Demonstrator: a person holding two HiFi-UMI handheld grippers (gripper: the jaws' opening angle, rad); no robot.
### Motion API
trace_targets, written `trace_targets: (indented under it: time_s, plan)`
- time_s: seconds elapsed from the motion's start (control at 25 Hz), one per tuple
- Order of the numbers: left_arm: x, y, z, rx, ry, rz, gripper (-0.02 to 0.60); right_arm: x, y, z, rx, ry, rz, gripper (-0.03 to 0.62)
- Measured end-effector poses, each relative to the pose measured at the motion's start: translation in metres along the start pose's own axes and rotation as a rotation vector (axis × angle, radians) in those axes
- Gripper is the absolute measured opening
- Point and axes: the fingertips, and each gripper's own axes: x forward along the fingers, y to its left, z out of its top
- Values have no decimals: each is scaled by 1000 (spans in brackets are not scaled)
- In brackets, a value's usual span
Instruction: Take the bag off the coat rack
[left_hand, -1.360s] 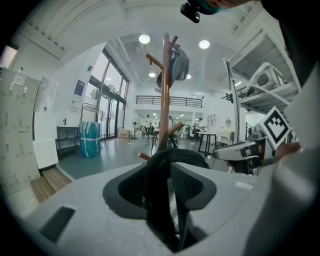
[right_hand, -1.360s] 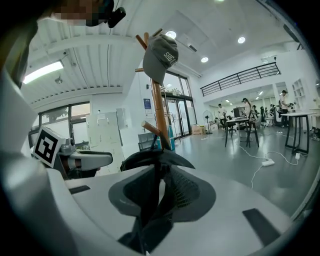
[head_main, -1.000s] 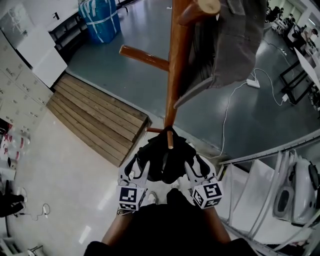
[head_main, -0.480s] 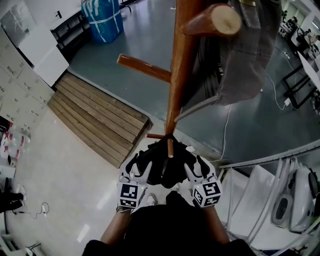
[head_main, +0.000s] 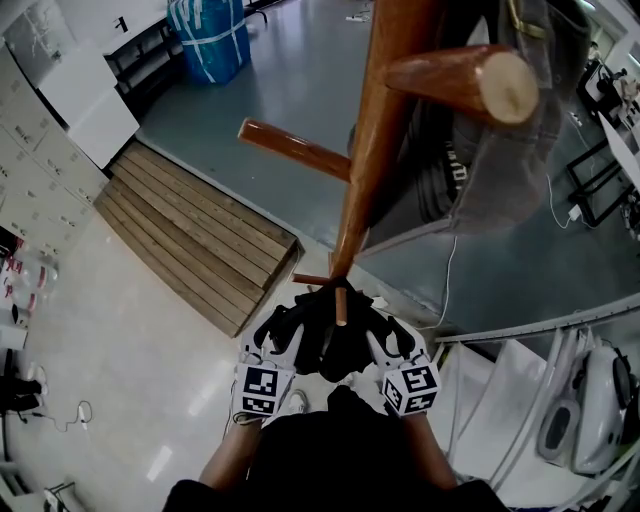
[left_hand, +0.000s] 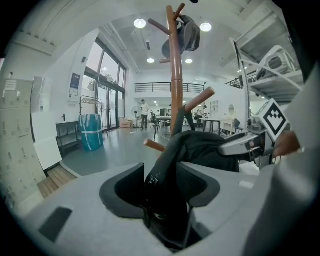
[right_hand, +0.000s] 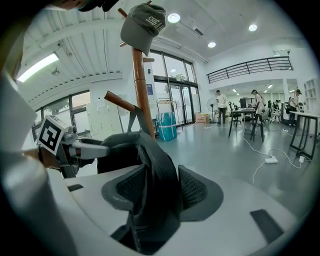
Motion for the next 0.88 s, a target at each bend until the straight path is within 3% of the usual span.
trace_targets:
  time_s: [0.36,0.88]
  plan:
    - [-3,-5,2,0,-4,-28,120,0,1,1,-31,-6,17,129]
    - [-12,-10,6,4,-5,-55,89,-6,8,5,-22,-14,18,89]
